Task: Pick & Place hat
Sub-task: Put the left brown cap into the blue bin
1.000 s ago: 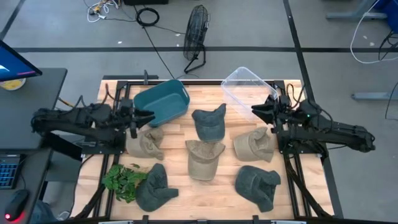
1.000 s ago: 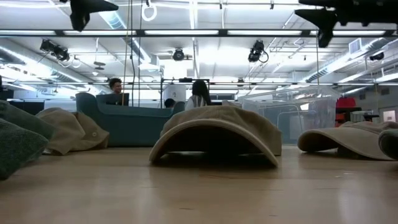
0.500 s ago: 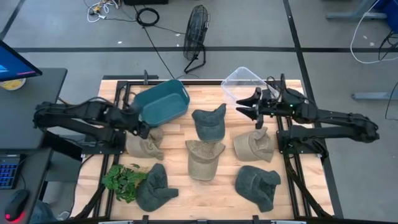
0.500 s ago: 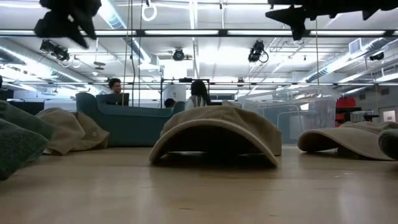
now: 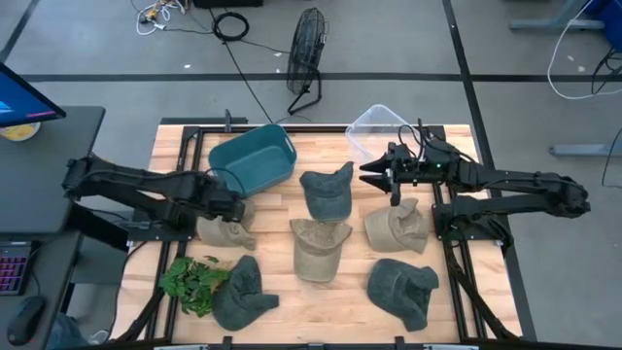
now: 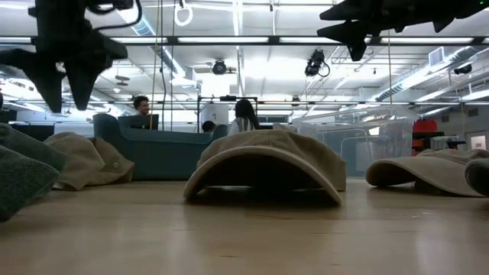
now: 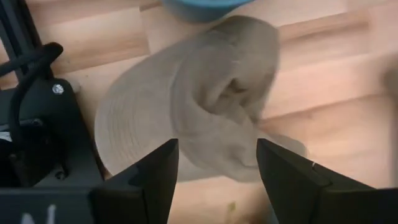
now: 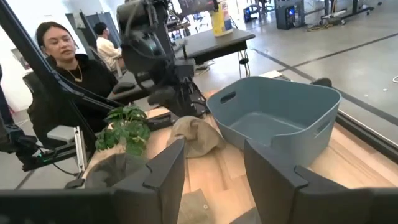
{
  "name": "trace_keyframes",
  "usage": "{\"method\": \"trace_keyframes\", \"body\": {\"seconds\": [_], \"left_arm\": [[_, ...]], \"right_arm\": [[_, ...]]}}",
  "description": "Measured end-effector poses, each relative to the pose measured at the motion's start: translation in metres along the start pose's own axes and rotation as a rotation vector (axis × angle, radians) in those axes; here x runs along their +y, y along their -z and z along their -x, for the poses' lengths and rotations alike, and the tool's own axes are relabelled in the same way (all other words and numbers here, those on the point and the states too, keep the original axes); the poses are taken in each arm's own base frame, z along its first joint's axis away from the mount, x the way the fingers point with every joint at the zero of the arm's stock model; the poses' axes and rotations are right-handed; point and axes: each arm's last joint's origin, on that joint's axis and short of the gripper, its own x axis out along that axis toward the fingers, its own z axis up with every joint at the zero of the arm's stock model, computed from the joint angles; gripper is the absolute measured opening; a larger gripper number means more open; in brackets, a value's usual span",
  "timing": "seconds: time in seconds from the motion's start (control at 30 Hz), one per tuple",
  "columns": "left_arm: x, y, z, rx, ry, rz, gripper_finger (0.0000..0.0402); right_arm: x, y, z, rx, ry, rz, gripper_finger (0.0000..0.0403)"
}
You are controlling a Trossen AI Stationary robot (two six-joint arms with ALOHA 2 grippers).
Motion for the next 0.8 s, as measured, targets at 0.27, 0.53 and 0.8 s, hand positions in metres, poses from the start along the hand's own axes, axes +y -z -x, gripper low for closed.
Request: {"method": "trace_keyframes", "body": {"seconds": [0.27,0.53,0.8], "left_arm": [[-0.006,0.005,-0.034,0.006,-0.096,0.056,0.0216],[-0.007,0.009,-0.062,0.002,-0.123,0.137,0.0215],[-0.006,0.011,-0.073,0.001,-0.127,0.151,0.0139]], "right_arm": [[0.0,0.0,0.0,0.0,0.0,0.001,0.0169],[0.0,0.0,0.0,0.001,0.003,0.0,0.0169],[0.0,0.0,0.0,-0.001,0.003,0.001,0.0169]]}}
